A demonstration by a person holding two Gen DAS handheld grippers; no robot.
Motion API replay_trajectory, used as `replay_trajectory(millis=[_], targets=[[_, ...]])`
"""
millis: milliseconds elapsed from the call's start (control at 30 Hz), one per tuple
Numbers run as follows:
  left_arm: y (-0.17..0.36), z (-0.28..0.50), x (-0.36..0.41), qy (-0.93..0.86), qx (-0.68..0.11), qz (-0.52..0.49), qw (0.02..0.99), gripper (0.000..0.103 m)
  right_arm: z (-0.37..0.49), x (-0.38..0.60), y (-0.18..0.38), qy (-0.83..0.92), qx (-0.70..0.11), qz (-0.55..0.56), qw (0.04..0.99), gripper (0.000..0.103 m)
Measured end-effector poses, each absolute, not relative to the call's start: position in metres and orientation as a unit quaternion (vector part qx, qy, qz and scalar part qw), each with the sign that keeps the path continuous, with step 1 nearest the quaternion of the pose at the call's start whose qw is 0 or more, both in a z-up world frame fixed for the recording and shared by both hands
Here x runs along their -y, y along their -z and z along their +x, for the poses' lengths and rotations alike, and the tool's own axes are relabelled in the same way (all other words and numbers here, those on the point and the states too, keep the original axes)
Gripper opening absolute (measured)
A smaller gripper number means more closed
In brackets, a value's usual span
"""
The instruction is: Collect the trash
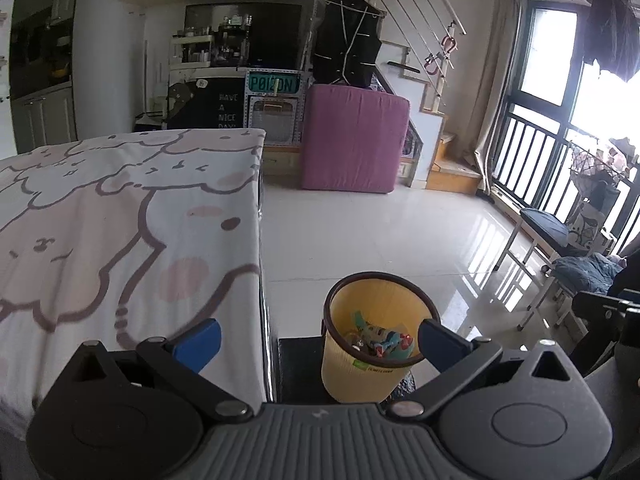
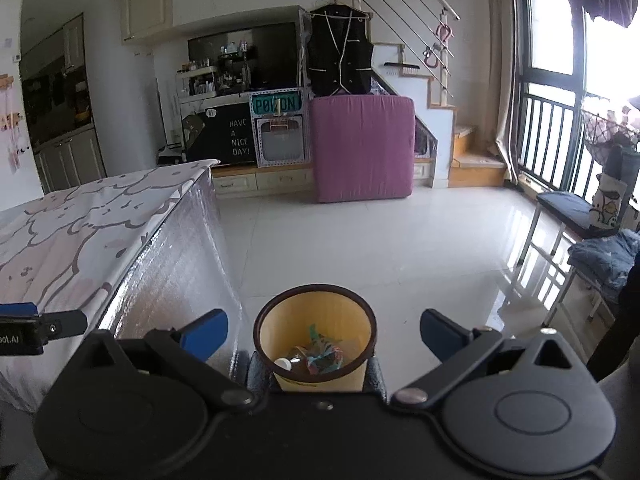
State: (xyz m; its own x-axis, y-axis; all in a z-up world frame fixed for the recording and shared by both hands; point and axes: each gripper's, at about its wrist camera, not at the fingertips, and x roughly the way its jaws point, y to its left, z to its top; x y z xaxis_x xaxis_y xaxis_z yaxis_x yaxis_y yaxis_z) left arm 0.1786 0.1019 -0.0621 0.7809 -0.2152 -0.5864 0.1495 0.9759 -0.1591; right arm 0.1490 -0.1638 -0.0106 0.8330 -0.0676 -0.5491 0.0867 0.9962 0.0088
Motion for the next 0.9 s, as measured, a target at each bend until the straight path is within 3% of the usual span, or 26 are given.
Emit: replay_trajectory(millis=[900], targets=[[0.061, 0.143, -0.08, 0.076, -0.296, -0.028, 0.952, 0.103, 0.119, 0.181, 0.027, 0.048, -0.286, 0.02, 0.957, 0.103]])
